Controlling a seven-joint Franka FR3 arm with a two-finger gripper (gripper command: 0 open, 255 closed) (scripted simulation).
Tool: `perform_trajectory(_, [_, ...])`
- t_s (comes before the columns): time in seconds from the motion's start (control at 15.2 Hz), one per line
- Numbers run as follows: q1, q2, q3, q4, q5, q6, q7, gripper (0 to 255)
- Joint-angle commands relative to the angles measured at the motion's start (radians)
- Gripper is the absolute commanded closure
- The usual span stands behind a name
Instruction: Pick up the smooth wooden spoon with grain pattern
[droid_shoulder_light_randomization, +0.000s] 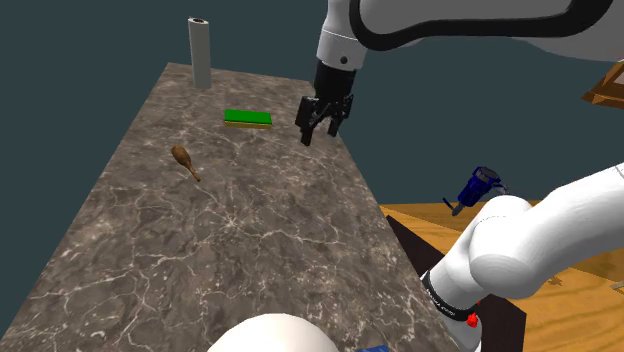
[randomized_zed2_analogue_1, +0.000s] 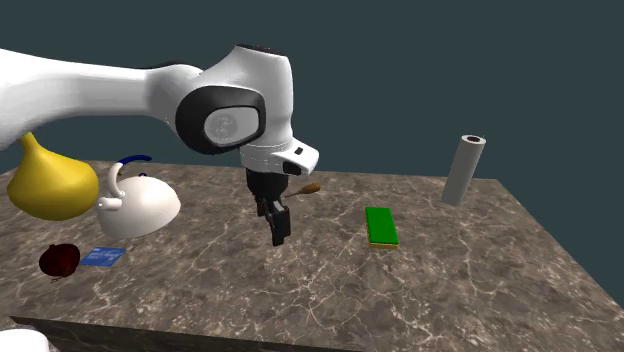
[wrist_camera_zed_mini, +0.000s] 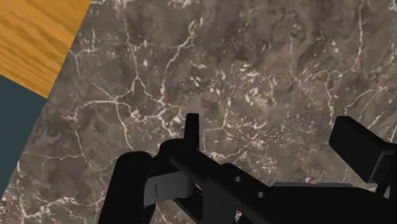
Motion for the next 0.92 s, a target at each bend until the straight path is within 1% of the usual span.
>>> perform_trajectory(0.0, [0.008,0.067,0.027,0.05,-0.002,0.016,0.038,0])
perform_trajectory(0.46, [0.038,0.327,0.109,0.276,-0.051,0.041,0.173,0])
perform_trajectory(0.86, [0.09,0.571,0.15,0.532,-0.129,0.013,0.286,0])
